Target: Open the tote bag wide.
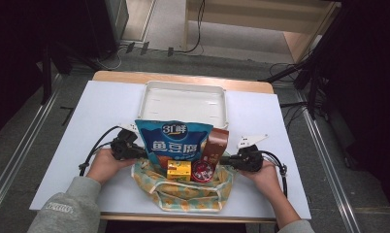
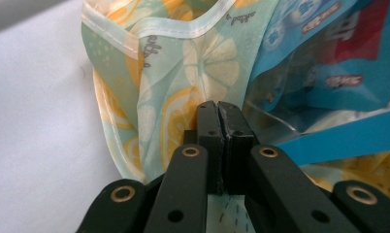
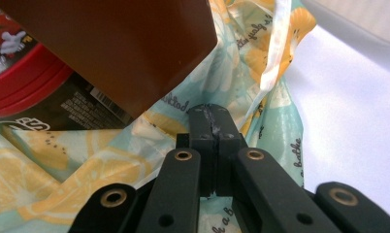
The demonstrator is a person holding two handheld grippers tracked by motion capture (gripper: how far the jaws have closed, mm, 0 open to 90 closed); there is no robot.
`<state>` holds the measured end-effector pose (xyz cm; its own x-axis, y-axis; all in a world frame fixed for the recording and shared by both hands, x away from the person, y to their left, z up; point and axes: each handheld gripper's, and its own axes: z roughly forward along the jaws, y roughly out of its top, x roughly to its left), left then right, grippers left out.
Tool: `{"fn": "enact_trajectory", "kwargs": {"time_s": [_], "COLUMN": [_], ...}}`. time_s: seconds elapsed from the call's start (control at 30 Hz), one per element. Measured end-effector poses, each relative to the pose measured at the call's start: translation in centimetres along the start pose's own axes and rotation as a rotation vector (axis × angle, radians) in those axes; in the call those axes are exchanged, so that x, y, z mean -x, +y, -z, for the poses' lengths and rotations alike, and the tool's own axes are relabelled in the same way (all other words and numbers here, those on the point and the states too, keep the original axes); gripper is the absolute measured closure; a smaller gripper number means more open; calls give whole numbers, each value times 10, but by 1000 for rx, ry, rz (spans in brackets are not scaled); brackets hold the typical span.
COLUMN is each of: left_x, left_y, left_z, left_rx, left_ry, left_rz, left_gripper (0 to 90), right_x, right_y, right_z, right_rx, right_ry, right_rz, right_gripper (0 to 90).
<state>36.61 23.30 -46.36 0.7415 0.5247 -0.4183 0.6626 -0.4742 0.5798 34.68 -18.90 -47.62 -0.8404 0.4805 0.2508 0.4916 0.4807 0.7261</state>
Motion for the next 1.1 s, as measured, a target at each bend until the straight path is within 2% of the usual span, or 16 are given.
{"fn": "enact_trajectory", "kwargs": {"time_s": [0.2, 0.33, 0.37, 0.4, 0.53, 0.67, 0.77, 0.93, 1.1], "left_x": [-1, -1, -1, 0, 2, 10, 14, 12, 12], "left_y": [-1, 0, 1, 1, 3, 5, 5, 4, 3], "left_z": [-2, 0, 1, 2, 10, 16, 21, 28, 33], "left_rx": [-11, -2, 1, 10, 25, 35, 35, 46, 45], "left_ry": [0, -7, -8, -7, -9, 14, 45, 41, 58], "left_rz": [-17, -7, -9, -10, -4, -37, -56, -43, -41], "left_gripper": [885, 862, 851, 831, 740, 670, 631, 557, 497], "right_x": [0, 1, 1, 1, 1, 2, 4, 6, 8], "right_y": [-1, 1, 1, 2, 6, 9, 10, 12, 15], "right_z": [-3, -1, 1, 2, 11, 18, 20, 20, 23], "right_rx": [-30, -19, -22, -19, 29, 69, 59, 53, 60], "right_ry": [-6, -6, -11, -10, -20, -28, -42, -62, -76], "right_rz": [-5, -5, -24, -35, -20, -29, -50, -46, -51], "right_gripper": [900, 900, 900, 897, 858, 747, 663, 556, 495]}}
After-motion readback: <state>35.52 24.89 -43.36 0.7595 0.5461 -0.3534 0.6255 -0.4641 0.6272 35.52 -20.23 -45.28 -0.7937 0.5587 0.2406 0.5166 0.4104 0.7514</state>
